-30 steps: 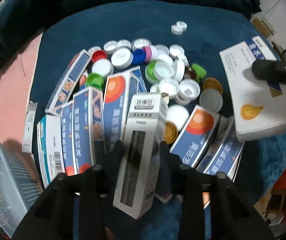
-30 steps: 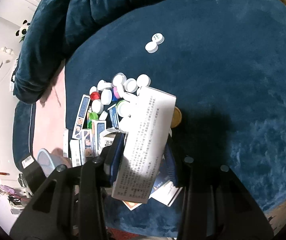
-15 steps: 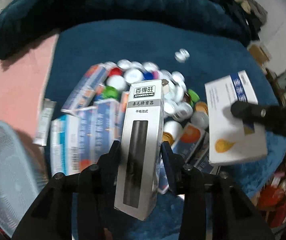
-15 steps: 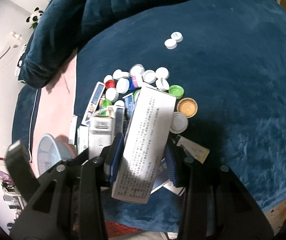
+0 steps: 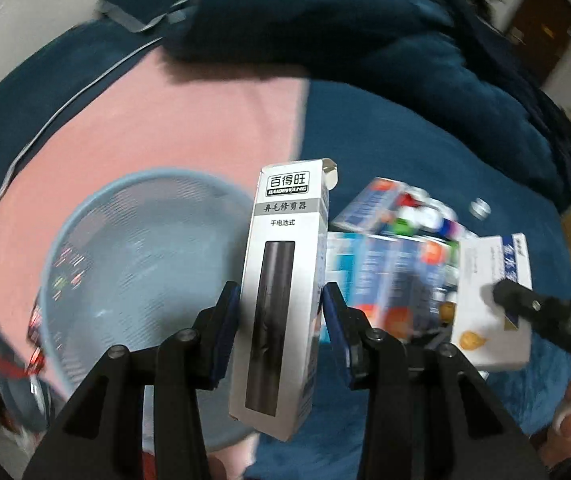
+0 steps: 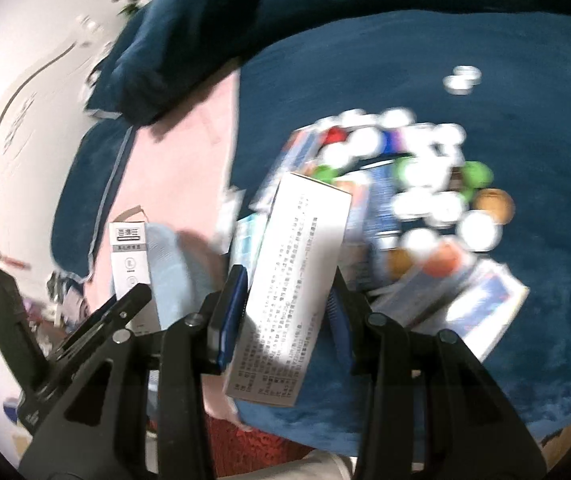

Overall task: Organize objects
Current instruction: 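Carry both boxes over the blue basket and open both tools to drop them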

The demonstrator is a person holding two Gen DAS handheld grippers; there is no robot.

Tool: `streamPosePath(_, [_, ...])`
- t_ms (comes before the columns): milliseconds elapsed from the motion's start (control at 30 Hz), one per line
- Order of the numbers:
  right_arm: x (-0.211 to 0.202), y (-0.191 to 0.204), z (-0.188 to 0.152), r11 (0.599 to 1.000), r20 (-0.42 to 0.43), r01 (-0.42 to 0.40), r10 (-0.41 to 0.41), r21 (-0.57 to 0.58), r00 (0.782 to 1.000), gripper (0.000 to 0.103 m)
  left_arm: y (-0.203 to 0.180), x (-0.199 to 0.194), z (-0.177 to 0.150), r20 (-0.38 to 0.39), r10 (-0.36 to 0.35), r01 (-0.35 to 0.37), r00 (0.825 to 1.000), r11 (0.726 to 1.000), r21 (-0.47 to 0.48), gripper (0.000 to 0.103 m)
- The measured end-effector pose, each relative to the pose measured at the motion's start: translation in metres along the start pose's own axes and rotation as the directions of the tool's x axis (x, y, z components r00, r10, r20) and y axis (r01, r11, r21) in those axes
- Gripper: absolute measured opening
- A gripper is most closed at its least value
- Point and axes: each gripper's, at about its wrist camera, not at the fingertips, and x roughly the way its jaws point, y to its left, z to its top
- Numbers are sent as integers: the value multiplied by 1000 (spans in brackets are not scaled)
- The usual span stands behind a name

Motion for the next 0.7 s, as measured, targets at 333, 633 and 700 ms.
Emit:
streamPosePath(333, [72, 91, -25, 974, -120, -184, 169, -129, 978, 40, 102, 5, -18, -43, 82, -90, 996, 968, -234, 43])
streamPosePath(633, [111, 110, -40, 979, -192, -146, 117, -141, 974, 79, 118, 8, -24, -66, 124, -137, 990, 957, -257, 101])
streamPosePath(700, [103, 107, -39, 982, -135, -89, 67, -167, 989, 99, 117, 4, -24, -60, 155, -165, 986, 958, -236, 102])
